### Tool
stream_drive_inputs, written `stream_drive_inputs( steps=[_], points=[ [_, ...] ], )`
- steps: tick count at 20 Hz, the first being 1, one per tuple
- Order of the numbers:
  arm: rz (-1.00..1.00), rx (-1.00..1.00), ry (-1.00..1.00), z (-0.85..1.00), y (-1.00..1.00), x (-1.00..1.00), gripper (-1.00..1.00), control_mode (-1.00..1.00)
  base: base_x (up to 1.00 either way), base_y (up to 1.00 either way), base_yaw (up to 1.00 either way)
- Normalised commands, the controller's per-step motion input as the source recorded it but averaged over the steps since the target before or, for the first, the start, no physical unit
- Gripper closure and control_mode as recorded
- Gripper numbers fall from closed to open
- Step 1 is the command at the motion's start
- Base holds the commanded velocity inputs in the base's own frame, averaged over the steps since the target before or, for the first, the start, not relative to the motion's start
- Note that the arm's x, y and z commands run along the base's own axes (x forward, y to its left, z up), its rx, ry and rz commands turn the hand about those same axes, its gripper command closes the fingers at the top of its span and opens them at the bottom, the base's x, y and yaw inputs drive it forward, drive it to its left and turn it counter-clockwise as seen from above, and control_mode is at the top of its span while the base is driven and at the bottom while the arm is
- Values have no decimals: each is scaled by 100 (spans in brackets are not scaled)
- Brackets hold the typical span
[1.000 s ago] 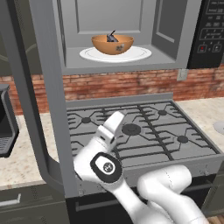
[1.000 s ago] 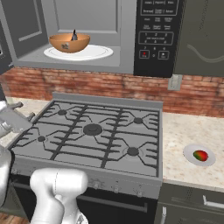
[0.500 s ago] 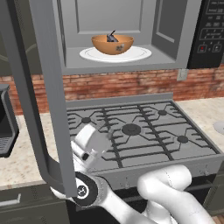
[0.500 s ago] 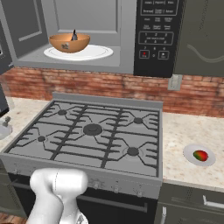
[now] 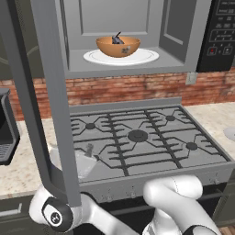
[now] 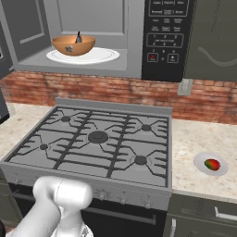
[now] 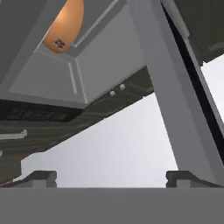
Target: Remove the mango from the bowl and place it on the small plate. Then place the bowl with only the fish in the microwave, close the door, and press the start button to microwave the fish.
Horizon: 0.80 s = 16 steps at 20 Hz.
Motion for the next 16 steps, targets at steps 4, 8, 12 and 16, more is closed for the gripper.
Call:
stream_drive_inputs(
  steps=[4, 8, 12, 16],
  points=[
    [-19, -10, 18, 21, 73, -11, -100, -100, 0, 0, 0],
    [-20, 3, 23, 87, 14, -26, -100, -100, 0, 0, 0],
    [-9, 8, 23, 65, 2, -17, -100, -100, 0, 0, 0],
    [0, 37, 4, 34, -65, -26, -100, -100, 0, 0, 0]
  ],
)
